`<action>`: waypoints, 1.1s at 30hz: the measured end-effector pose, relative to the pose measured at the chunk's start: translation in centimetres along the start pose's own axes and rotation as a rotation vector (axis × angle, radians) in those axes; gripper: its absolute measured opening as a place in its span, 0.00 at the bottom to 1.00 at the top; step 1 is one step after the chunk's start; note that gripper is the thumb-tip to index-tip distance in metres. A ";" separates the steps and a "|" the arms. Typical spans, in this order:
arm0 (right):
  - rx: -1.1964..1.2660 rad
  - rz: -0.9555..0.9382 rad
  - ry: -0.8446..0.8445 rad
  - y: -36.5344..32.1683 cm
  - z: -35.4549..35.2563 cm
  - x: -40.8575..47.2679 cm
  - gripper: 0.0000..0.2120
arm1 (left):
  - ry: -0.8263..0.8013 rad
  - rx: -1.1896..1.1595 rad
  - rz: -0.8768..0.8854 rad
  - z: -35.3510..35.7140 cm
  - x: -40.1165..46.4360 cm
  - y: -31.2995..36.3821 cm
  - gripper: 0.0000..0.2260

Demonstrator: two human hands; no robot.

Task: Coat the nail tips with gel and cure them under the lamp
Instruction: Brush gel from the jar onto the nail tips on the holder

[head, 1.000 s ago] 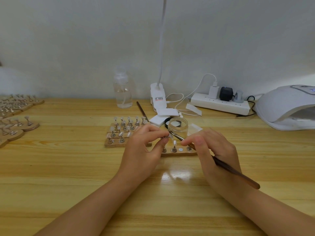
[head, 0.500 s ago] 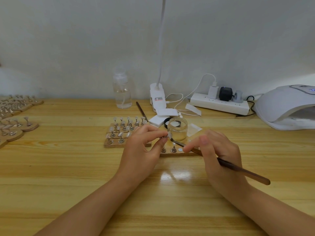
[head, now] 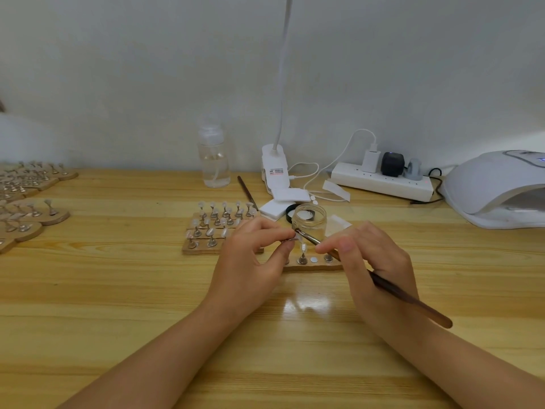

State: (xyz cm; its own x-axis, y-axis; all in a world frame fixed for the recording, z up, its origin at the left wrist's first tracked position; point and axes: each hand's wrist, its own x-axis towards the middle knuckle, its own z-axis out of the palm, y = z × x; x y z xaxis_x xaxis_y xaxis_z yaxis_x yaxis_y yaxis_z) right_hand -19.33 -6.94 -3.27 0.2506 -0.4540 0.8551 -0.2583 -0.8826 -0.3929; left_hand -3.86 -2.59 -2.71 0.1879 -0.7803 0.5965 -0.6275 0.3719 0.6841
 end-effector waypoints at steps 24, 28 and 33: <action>0.083 0.124 0.020 -0.8 -0.6 0.0 0.18 | 0.029 -0.117 -0.033 -0.3 0.0 0.3 0.09; 0.014 0.065 0.022 -0.8 -0.3 0.0 0.18 | 0.021 -0.113 -0.074 -0.3 0.1 0.2 0.08; 0.008 0.076 -0.002 -0.6 -0.2 0.0 0.20 | 0.005 -0.117 -0.094 -0.4 0.1 0.3 0.08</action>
State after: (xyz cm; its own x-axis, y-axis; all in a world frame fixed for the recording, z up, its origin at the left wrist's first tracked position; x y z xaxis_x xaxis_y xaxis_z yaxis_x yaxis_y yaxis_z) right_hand -19.33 -6.37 -3.01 0.2324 -0.5200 0.8220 -0.2691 -0.8465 -0.4594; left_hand -3.72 -2.34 -2.33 0.2457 -0.8118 0.5298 -0.5144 0.3541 0.7810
